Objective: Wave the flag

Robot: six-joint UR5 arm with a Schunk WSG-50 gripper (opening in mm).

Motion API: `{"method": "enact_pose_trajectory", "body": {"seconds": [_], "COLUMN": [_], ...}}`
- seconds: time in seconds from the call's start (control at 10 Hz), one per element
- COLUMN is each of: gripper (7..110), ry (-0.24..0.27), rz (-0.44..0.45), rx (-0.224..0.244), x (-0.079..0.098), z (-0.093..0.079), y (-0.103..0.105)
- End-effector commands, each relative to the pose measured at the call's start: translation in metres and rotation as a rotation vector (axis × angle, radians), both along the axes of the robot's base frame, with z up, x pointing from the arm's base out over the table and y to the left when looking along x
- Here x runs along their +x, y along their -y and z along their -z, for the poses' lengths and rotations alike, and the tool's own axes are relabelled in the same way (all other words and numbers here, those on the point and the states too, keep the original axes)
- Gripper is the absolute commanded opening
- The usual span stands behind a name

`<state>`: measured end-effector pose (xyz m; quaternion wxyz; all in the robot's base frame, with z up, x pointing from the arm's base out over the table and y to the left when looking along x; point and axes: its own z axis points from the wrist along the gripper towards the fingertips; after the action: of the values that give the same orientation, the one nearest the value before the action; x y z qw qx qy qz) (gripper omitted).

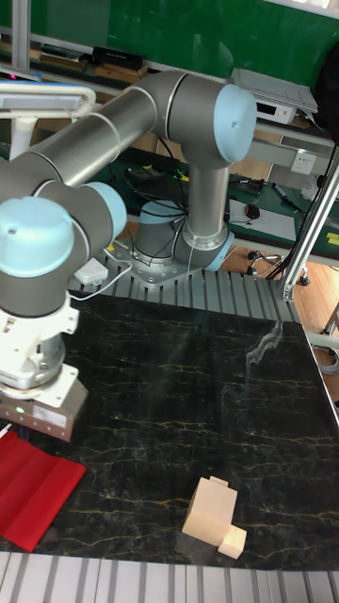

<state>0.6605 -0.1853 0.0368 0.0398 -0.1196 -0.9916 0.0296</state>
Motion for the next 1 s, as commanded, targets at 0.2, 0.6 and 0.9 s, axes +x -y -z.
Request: {"method": "enact_pose_trajectory", "body": {"seconds": [0.2, 0.6, 0.9], "gripper": [7, 7, 7], "ry": [-0.013, -0.012, -0.001], "rz": [0.041, 0.043, 0.095], "rx": [0.065, 0.059, 0.046], "x": [-0.038, -0.049, -0.053], "z": [0.017, 0.026, 0.036], "y": [0.003, 0.008, 0.013]}}
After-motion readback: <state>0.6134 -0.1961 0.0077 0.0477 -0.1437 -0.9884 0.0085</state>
